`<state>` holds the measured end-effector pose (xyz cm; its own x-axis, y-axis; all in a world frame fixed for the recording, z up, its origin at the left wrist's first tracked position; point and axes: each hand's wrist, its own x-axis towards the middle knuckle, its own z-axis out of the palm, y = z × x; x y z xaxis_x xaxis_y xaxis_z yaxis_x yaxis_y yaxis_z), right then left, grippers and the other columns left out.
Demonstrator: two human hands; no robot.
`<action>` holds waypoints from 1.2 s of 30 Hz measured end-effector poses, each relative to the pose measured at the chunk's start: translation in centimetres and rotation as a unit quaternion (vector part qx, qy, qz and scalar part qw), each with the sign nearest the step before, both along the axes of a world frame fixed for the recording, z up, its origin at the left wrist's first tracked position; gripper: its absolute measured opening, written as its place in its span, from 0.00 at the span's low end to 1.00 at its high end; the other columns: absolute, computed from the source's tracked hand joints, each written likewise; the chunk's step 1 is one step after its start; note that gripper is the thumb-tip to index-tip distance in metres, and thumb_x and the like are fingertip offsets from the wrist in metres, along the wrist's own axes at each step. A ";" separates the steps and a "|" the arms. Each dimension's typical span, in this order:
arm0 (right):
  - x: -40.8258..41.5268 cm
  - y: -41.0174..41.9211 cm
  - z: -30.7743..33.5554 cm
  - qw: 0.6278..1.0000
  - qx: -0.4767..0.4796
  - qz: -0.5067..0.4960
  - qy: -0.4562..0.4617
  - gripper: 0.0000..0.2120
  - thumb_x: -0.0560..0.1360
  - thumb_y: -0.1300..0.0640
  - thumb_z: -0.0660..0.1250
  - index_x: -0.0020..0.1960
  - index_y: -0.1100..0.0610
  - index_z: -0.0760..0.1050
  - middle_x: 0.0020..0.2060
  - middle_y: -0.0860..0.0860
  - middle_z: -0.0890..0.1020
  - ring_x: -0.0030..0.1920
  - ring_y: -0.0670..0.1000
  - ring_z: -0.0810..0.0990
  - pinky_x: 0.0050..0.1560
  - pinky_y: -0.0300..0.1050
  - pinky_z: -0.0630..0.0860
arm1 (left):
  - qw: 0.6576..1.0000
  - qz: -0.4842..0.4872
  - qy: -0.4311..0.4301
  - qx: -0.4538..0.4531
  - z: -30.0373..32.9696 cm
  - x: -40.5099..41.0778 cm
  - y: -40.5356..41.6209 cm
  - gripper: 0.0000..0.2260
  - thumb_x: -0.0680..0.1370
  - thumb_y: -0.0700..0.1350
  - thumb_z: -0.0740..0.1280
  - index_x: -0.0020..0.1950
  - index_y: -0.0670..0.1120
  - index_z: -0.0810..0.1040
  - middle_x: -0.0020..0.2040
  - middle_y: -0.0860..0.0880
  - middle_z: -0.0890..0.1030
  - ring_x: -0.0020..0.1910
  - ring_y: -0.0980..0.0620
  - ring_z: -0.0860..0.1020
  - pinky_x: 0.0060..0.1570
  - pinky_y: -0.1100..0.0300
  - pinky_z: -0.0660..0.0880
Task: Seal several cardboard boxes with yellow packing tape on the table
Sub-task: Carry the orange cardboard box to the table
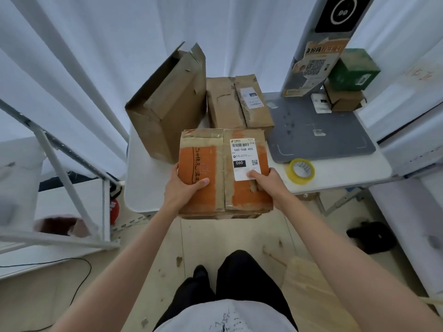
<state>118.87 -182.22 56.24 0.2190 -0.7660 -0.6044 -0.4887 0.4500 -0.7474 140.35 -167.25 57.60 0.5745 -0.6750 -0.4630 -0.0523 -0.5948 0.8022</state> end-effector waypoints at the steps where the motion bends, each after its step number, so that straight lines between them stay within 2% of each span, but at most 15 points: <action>1: 0.3 -0.7 -0.3 1.000 0.004 0.001 0.001 0.30 0.67 0.42 0.73 0.63 0.53 0.70 0.53 0.51 0.83 0.48 0.51 0.79 0.48 0.48 0.75 | 1.000 0.001 0.004 0.003 -0.3 0.3 -0.8 0.49 0.66 0.64 0.79 0.79 0.56 0.56 0.72 0.51 0.73 0.68 0.45 0.73 0.68 0.43 0.72; 4: 1.3 -3.1 -1.4 1.000 0.023 0.008 0.009 0.34 0.62 0.40 0.72 0.62 0.52 0.69 0.53 0.53 0.84 0.48 0.52 0.78 0.50 0.49 0.77 | 1.000 0.010 0.008 0.015 -1.6 1.1 -3.0 0.50 0.66 0.62 0.80 0.80 0.55 0.55 0.72 0.50 0.72 0.68 0.45 0.73 0.67 0.43 0.73; 8: 2.5 -6.6 -3.8 0.998 0.047 0.041 0.020 0.36 0.60 0.40 0.73 0.63 0.54 0.69 0.51 0.56 0.84 0.45 0.53 0.78 0.54 0.54 0.79 | 0.999 0.021 0.020 0.042 -3.4 1.8 -5.7 0.49 0.68 0.60 0.79 0.80 0.54 0.54 0.73 0.49 0.71 0.67 0.45 0.73 0.65 0.45 0.72; 12: 3.0 -9.5 -5.5 0.994 0.073 0.073 0.028 0.32 0.65 0.44 0.74 0.64 0.54 0.69 0.51 0.55 0.84 0.44 0.53 0.79 0.48 0.49 0.77 | 0.996 0.042 0.030 0.072 -4.9 2.0 -8.4 0.49 0.68 0.57 0.81 0.80 0.55 0.53 0.73 0.49 0.71 0.68 0.45 0.73 0.65 0.45 0.71; 15: 2.8 -11.4 -6.8 0.990 0.097 0.095 0.037 0.34 0.65 0.44 0.74 0.66 0.54 0.67 0.54 0.57 0.84 0.46 0.53 0.79 0.50 0.49 0.77 | 0.993 0.043 0.043 0.103 -5.7 2.1 -10.1 0.50 0.67 0.56 0.82 0.79 0.55 0.53 0.72 0.48 0.72 0.65 0.45 0.73 0.66 0.43 0.71; 17: 2.4 -12.5 -7.6 0.985 0.112 0.121 0.050 0.36 0.64 0.44 0.75 0.67 0.55 0.67 0.50 0.57 0.86 0.44 0.53 0.80 0.51 0.51 0.78 | 0.990 0.045 0.052 0.127 -6.3 2.0 -10.8 0.51 0.65 0.56 0.83 0.78 0.55 0.53 0.71 0.48 0.73 0.64 0.45 0.74 0.66 0.42 0.71; 21: 1.4 -13.9 -8.7 0.977 0.131 0.158 0.062 0.30 0.69 0.47 0.76 0.64 0.55 0.69 0.43 0.56 0.87 0.39 0.52 0.83 0.52 0.54 0.80 | 0.985 0.043 0.045 0.160 -7.3 1.5 -11.4 0.52 0.63 0.57 0.84 0.77 0.54 0.55 0.69 0.49 0.74 0.65 0.44 0.75 0.66 0.43 0.72; 24: 1.1 -15.1 -9.7 0.967 0.145 0.198 0.069 0.32 0.66 0.43 0.76 0.64 0.55 0.71 0.41 0.54 0.87 0.41 0.51 0.84 0.55 0.56 0.80 | 0.983 0.040 0.038 0.174 -7.7 1.4 -12.2 0.52 0.63 0.58 0.83 0.77 0.54 0.55 0.68 0.48 0.75 0.65 0.43 0.75 0.65 0.43 0.72; 27: 1.3 -16.2 -10.1 0.963 0.142 0.213 0.083 0.38 0.60 0.38 0.77 0.65 0.53 0.71 0.48 0.53 0.86 0.49 0.52 0.85 0.54 0.57 0.81 | 0.982 0.039 0.042 0.182 -8.0 1.5 -12.8 0.52 0.63 0.57 0.83 0.78 0.53 0.55 0.69 0.47 0.75 0.66 0.43 0.75 0.65 0.44 0.71; 29: 1.3 -16.2 -9.7 0.965 0.137 0.209 0.085 0.33 0.66 0.43 0.78 0.64 0.54 0.68 0.50 0.51 0.84 0.51 0.51 0.83 0.54 0.54 0.80 | 0.981 0.039 0.039 0.187 -8.1 1.4 -12.8 0.52 0.63 0.57 0.83 0.78 0.53 0.55 0.69 0.47 0.75 0.67 0.42 0.75 0.65 0.44 0.71; 31: 1.1 -16.1 -9.4 0.967 0.116 0.209 0.086 0.28 0.74 0.46 0.75 0.65 0.55 0.66 0.52 0.48 0.81 0.53 0.50 0.80 0.52 0.50 0.78 | 0.981 0.040 0.034 0.184 -8.1 1.4 -12.7 0.52 0.64 0.56 0.83 0.78 0.52 0.55 0.70 0.47 0.75 0.67 0.42 0.74 0.65 0.44 0.71; 32: 0.8 -16.0 -9.6 0.970 0.106 0.202 0.086 0.27 0.76 0.44 0.72 0.67 0.55 0.67 0.54 0.48 0.80 0.55 0.50 0.79 0.53 0.49 0.77 | 0.982 0.038 0.032 0.180 -8.1 1.3 -12.7 0.53 0.64 0.56 0.83 0.79 0.52 0.54 0.70 0.47 0.74 0.68 0.42 0.74 0.65 0.43 0.71; 34: 0.1 -15.8 -10.0 0.978 0.126 0.152 0.060 0.28 0.80 0.34 0.60 0.69 0.54 0.71 0.58 0.49 0.80 0.58 0.53 0.79 0.58 0.53 0.78 | 0.985 0.034 0.031 0.168 -8.1 1.2 -12.7 0.53 0.65 0.55 0.83 0.80 0.53 0.52 0.71 0.47 0.73 0.69 0.42 0.73 0.66 0.43 0.71; 36: -0.6 -15.9 -10.6 0.983 0.152 0.082 0.057 0.30 0.82 0.32 0.48 0.65 0.53 0.76 0.58 0.52 0.82 0.58 0.55 0.80 0.60 0.57 0.78 | 0.987 0.028 0.030 0.158 -8.0 1.2 -12.6 0.55 0.66 0.56 0.82 0.81 0.54 0.48 0.73 0.47 0.72 0.70 0.42 0.72 0.68 0.41 0.70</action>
<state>118.30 -198.07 45.65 0.2412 -0.5069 -0.8275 -0.6465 0.5520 -0.5266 141.51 -179.81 49.56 0.5719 -0.4589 -0.6800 0.0308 -0.8163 0.5768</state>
